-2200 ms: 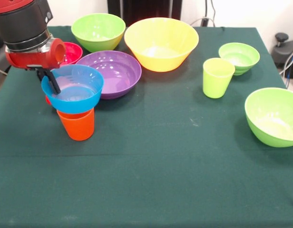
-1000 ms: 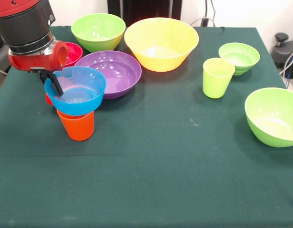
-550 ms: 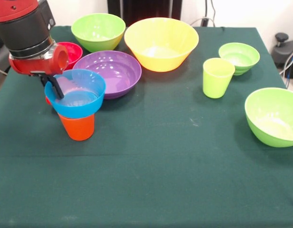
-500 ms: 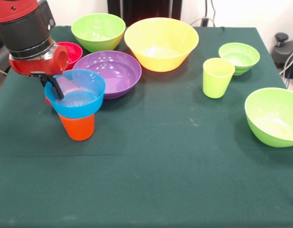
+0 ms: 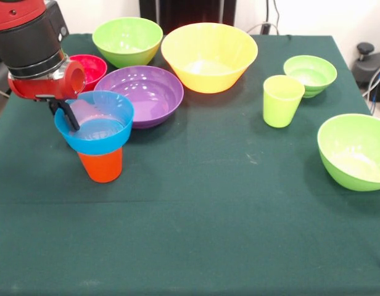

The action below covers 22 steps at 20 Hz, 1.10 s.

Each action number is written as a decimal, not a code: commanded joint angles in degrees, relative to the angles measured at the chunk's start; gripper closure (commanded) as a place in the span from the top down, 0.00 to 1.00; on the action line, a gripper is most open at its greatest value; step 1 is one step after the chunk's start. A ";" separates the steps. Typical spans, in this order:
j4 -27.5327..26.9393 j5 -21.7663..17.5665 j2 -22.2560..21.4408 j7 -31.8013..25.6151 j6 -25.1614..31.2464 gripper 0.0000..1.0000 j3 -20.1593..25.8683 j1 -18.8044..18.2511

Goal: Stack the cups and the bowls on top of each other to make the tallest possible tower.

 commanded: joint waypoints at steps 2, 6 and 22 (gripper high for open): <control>-2.47 -2.46 2.25 -13.14 3.33 0.00 -1.04 2.68; -1.82 -2.52 2.19 -12.05 1.22 0.00 -0.80 2.39; -0.93 -2.57 1.04 -10.85 0.67 0.00 -1.08 2.57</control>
